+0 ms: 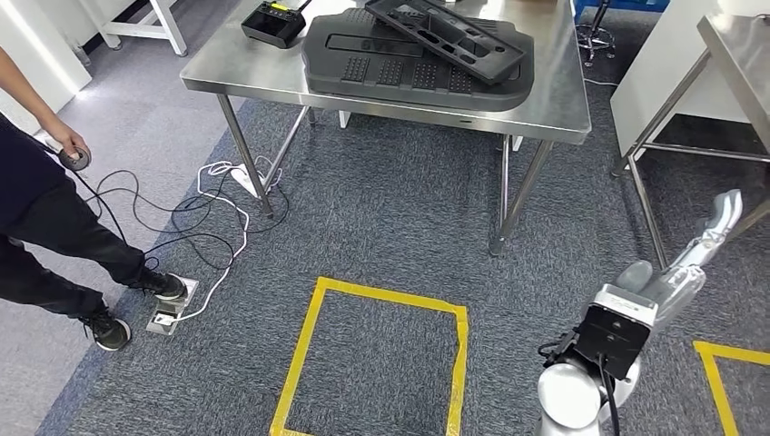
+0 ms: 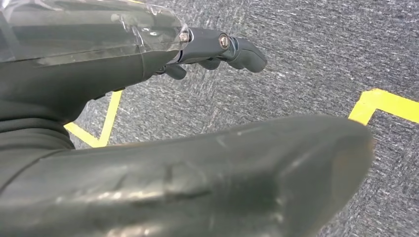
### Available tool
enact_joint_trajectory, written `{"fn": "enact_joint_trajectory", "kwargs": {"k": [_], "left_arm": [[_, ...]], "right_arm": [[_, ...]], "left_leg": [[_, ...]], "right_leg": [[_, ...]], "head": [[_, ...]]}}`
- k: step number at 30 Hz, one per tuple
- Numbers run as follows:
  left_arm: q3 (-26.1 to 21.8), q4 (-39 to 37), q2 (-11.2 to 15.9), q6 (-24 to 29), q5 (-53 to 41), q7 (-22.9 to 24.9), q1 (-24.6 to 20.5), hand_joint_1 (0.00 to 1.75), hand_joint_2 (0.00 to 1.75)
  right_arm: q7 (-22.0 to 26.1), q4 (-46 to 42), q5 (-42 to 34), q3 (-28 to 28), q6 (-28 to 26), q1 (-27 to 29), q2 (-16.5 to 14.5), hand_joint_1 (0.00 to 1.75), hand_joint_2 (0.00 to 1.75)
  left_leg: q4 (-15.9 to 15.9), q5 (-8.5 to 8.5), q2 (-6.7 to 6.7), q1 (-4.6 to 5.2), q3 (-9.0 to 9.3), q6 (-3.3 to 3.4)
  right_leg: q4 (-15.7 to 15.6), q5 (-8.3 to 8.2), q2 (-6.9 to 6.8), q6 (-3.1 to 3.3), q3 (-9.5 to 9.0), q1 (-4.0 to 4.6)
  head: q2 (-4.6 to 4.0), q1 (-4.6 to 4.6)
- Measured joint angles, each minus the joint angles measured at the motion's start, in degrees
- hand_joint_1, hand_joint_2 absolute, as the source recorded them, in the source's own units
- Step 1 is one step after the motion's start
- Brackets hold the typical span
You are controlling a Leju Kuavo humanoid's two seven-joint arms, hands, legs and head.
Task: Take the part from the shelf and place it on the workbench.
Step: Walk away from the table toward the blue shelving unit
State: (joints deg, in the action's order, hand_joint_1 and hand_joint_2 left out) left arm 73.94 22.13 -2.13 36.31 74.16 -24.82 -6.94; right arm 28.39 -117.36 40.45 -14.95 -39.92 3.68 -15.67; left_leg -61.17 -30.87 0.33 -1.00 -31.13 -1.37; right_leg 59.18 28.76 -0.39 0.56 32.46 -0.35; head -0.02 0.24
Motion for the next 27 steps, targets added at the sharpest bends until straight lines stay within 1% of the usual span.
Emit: {"fn": "enact_joint_trajectory", "kwargs": {"k": [1, 4, 5, 6, 7, 9, 10, 11, 12, 13, 14, 15, 16, 17, 18, 19, 20, 21, 22, 24, 25, 26, 27], "left_arm": [[0.0, 0.0, 0.0, 0.0, 0.0, 0.0, 0.0, 0.00, 0.00], [0.0, 0.0, 0.0, -0.1, 0.0, -0.1, 0.1, 0.00, 0.00], [0.0, -0.1, 0.0, -0.1, 0.0, -0.1, 0.1, 0.00, 0.00], [0.0, -0.1, -0.1, -0.1, 0.0, -0.1, 0.0, 0.00, 0.00], [0.0, -0.1, -0.1, -0.1, -0.1, -0.1, 0.0, 0.00, 0.00], [0.0, -0.1, -0.1, -0.1, -0.1, -0.1, 0.0, 0.00, 0.00], [0.0, -0.1, -0.1, -0.1, -0.1, -0.1, 0.0, 0.00, 0.00], [0.0, -0.1, -0.1, -0.1, -0.1, 0.0, 0.0, 0.00, 0.00], [0.0, -0.2, -0.1, -0.1, -0.1, 0.0, 0.0, 0.00, 0.00], [0.0, -0.2, -0.1, -0.1, -0.1, 0.0, 0.0, 0.00, 0.00], [0.0, -0.2, -0.1, -0.1, -0.1, 0.0, 0.0, 0.00, 0.00], [0.0, -0.2, -0.1, -0.1, 0.0, 0.0, 0.0, 0.00, 0.00], [0.0, -0.2, -0.1, -0.1, 0.0, 0.0, 0.0, 0.00, 0.00], [0.0, -0.2, -0.2, -0.1, 0.1, 0.0, 0.0, 0.00, 0.00], [0.0, -0.2, -0.2, -0.1, 0.1, 0.0, 0.0, 0.00, 0.00], [0.0, -0.2, -0.2, -0.1, 0.2, 0.0, 0.0, 0.00, 0.00], [0.0, -0.2, -0.2, -0.1, 0.2, -0.1, 0.0, 0.00, 0.00], [0.0, -0.2, -0.2, -0.1, 0.2, -0.1, 0.0, 0.00, 0.00], [0.0, -0.2, -0.2, -0.1, 0.2, -0.1, 0.0, 0.00, 0.00], [0.0, -0.2, -0.2, 0.0, 0.3, -0.2, 0.0, 0.00, 0.00], [0.0, -0.2, -0.2, 0.1, 0.3, -0.2, 0.1, 0.00, 0.00], [0.0, -0.2, -0.2, 0.2, 0.3, -0.2, 0.1, 0.00, 0.00], [0.0, -0.2, -0.2, 0.3, 0.3, -0.3, 0.1, 0.00, 0.00]], "right_arm": [[0.1, -0.1, 0.0, 0.0, 0.0, 0.0, 0.0, 0.00, 0.00], [0.3, -0.2, -0.1, 0.0, 0.0, 0.0, 0.0, 0.00, 0.00], [0.4, -0.2, -0.2, 0.0, 0.0, 0.0, 0.0, 0.00, 0.00], [0.4, -0.2, -0.3, 0.0, 0.0, 0.0, 0.0, 0.00, 0.00], [0.4, -0.2, -0.4, 0.0, 0.0, 0.1, 0.0, 0.00, 0.00], [0.4, -0.2, -0.9, 0.0, 0.0, 0.3, 0.0, 0.00, 0.00], [0.3, -0.2, -1.2, 0.0, 0.0, 0.4, 0.0, 0.00, 0.00], [0.2, -0.2, -1.4, 0.0, 0.0, 0.6, 0.0, 0.00, 0.00], [0.1, -0.2, -1.6, 0.0, 0.0, 0.6, 0.0, 0.00, 0.00], [0.1, -0.2, -1.7, 0.0, 0.0, 0.7, 0.0, 0.00, 0.00], [0.0, -0.2, -1.8, 0.0, 0.0, 0.7, 0.0, 0.00, 0.00], [-0.1, -0.2, -2.0, 0.0, 0.0, 0.7, 0.0, 0.00, 0.00], [-0.3, -0.2, -2.2, 0.1, 0.0, 0.7, 0.0, 0.00, 0.00], [-0.6, -0.2, -2.4, 0.1, 0.0, 0.7, 0.0, 0.00, 0.00], [-0.9, -0.2, -2.5, 0.2, 0.0, 0.8, 0.0, 0.00, 0.00], [-1.1, -0.2, -2.7, 0.3, 0.0, 0.9, 0.0, 0.00, 0.00], [-1.3, -0.2, -2.7, 0.4, 0.0, 0.9, 0.0, 0.00, 0.00], [-1.5, -0.2, -2.7, 0.6, 0.0, 0.9, 0.0, 0.00, 0.00], [-1.7, -0.2, -2.8, 0.8, 0.0, 0.9, 0.0, 0.00, 0.00], [-2.1, -0.2, -2.9, 1.1, 0.0, 1.0, 0.0, 0.00, 0.00], [-2.3, -0.2, -2.9, 1.3, 0.0, 1.0, 0.0, 0.00, 0.00], [-2.4, -0.2, -2.9, 1.4, 0.0, 1.0, 0.1, 0.00, 0.00], [-2.6, -0.2, -3.0, 1.4, 0.0, 1.0, 0.1, 0.00, 0.00]], "left_leg": [[1.3, 0.21, -0.01, 0.08, 0.43, 0.26], [1.6, 0.89, 0.07, 0.33, -0.05, 1.40], [1.8, 1.22, 0.14, 0.30, -0.22, 1.87], [2.0, 1.56, 0.21, 0.20, -0.43, 2.31], [2.1, 1.89, 0.30, 0.15, -0.75, 2.69], [2.1, 2.41, 0.35, 0.28, -1.54, 3.06], [2.1, 2.68, 0.37, 0.37, -1.98, 3.15], [2.1, 2.93, 0.38, 0.45, -2.34, 3.16], [2.0, 3.15, 0.37, 0.51, -2.63, 3.13], [2.0, 3.35, 0.35, 0.56, -2.82, 3.06], [2.0, 3.53, 0.34, 0.58, -2.94, 2.93], [1.9, 3.70, 0.34, 0.66, -3.07, 2.72], [1.9, 3.90, 0.35, 0.67, -3.20, 2.45], [1.9, 4.11, 0.38, 0.63, -3.34, 2.12], [1.9, 4.34, 0.40, 0.59, -3.45, 1.75], [2.0, 4.54, 0.41, 0.56, -3.52, 1.39], [1.7, 4.40, 0.33, 0.54, -3.60, 1.05], [1.0, 3.72, 0.22, 0.56, -3.89, 0.73], [-1.0, 2.21, 0.11, 0.55, -4.66, 0.44], [-7.5, -1.94, 0.00, 0.36, -7.09, -0.05], [-10.7, -3.51, 0.01, 0.27, -8.16, -0.22], [-12.3, -4.01, 0.02, 0.18, -8.44, -0.34], [-11.9, -3.45, 0.02, 0.07, -7.72, -0.44]], "right_leg": [[0.2, -0.07, 0.02, -0.34, 0.22, 0.08], [0.3, -0.46, 0.08, -1.45, 0.54, 0.01], [0.7, 0.05, 0.10, -1.77, 0.76, -0.07], [1.8, 1.06, 0.12, -2.03, 1.19, -0.12], [4.2, 3.05, 0.13, -2.27, 2.14, -0.17], [11.2, 7.44, 0.15, -2.64, 4.62, -0.24], [14.3, 8.92, 0.15, -2.73, 5.52, -0.27], [15.2, 9.05, 0.15, -2.70, 5.39, -0.27], [13.9, 8.11, 0.15, -2.56, 4.17, -0.25], [10.6, 6.43, 0.15, -2.30, 2.04, -0.20], [6.3, 4.76, 0.15, -1.94, -0.52, -0.11], [2.4, 3.59, 0.14, -1.60, -2.64, 0.09], [-0.3, 2.94, 0.18, -1.29, -3.95, 0.29], [-1.6, 2.76, 0.24, -1.03, -4.47, 0.51], [-1.9, 2.69, 0.30, -0.83, -4.40, 0.71], [-2.1, 2.35, 0.35, -0.53, -4.26, 0.64], [-2.3, 1.96, 0.29, -0.26, -4.20, 0.52], [-2.6, 1.54, 0.22, 0.05, -4.12, 0.33], [-2.9, 1.12, 0.12, 0.35, -3.94, 0.12], [-2.8, 0.73, 0.00, 0.71, -3.37, 0.08], [-2.7, 0.63, -0.01, 0.77, -3.06, 0.08], [-2.5, 0.57, 0.07, 0.76, -2.80, 0.07], [-2.2, 0.55, 0.24, 0.70, -2.57, 0.03]], "head": [[0.00, 0.03], [0.00, 0.12], [0.00, 0.19], [0.00, 0.34], [0.00, 0.59], [0.00, 1.12], [0.00, 1.31], [0.00, 1.47], [0.00, 1.62], [0.00, 1.77], [0.00, 1.94], [0.00, 2.05], [0.00, 2.14], [0.00, 2.19], [0.00, 2.20], [0.00, 2.22], [0.00, 2.24], [0.00, 2.13], [0.00, 1.82], [0.00, 1.12], [0.00, 0.85], [0.00, 0.73], [0.00, 0.65]]}}
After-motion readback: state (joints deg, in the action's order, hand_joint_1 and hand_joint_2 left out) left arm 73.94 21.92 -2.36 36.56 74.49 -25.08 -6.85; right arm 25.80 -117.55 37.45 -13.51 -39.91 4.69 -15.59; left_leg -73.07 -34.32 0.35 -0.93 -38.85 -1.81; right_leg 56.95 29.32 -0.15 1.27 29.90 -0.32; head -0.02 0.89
